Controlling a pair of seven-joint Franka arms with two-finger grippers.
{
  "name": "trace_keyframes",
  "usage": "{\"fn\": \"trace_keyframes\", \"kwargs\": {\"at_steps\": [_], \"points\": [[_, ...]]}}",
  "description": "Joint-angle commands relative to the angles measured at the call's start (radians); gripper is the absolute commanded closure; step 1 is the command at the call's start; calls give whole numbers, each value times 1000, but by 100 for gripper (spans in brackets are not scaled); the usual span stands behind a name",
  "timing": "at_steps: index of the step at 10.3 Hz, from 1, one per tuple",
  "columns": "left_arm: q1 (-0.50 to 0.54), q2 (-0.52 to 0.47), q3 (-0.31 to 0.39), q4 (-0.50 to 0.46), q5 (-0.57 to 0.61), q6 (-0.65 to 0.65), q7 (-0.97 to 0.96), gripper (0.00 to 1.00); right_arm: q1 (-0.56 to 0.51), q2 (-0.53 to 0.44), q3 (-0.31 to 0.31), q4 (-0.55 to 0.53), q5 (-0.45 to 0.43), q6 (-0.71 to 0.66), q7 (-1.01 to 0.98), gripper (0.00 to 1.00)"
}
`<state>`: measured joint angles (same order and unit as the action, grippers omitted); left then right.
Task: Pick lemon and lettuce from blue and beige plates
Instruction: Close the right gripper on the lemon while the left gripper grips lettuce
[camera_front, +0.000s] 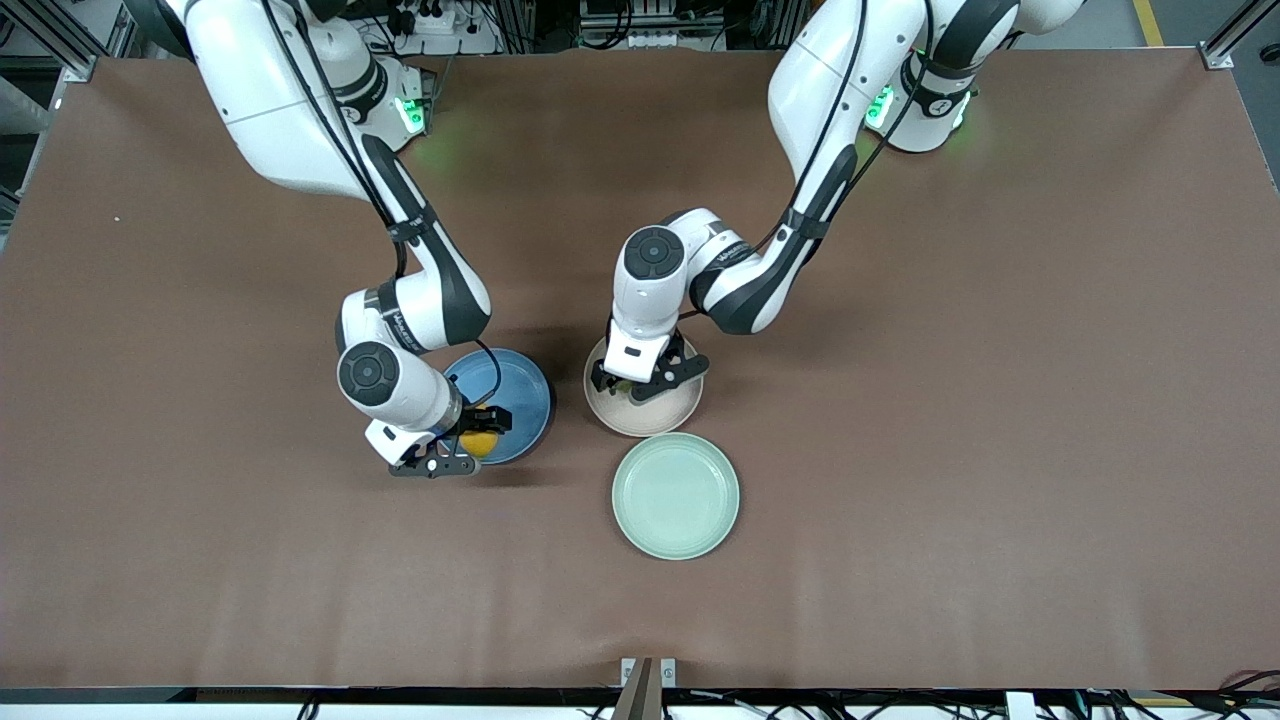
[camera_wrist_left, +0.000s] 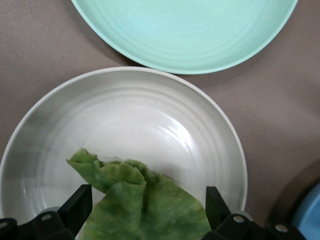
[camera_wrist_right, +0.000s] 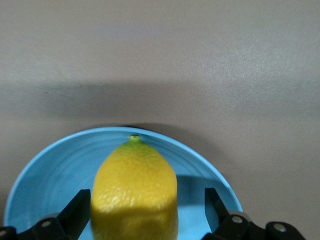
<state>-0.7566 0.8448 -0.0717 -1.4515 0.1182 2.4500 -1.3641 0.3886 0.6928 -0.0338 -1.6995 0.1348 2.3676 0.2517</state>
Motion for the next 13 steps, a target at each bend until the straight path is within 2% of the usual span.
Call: {"fn": "trace_keyframes", "kwargs": {"at_steps": [1, 3, 9, 11, 13], "points": [[-12, 23, 13, 28, 31, 17, -18, 0, 13, 26, -6, -5, 14, 42, 14, 0], [-12, 25, 13, 28, 31, 17, -18, 0, 16, 40, -6, -3, 12, 56, 14, 0], [-13, 40, 13, 28, 40, 17, 16, 0, 21, 40, -6, 8, 12, 44, 9, 64], [-20, 40, 13, 28, 40, 17, 16, 0, 21, 36, -6, 24, 12, 15, 8, 75], [-21, 42, 13, 25, 40, 17, 19, 0, 7, 30, -8, 122, 12, -158, 9, 77]]}}
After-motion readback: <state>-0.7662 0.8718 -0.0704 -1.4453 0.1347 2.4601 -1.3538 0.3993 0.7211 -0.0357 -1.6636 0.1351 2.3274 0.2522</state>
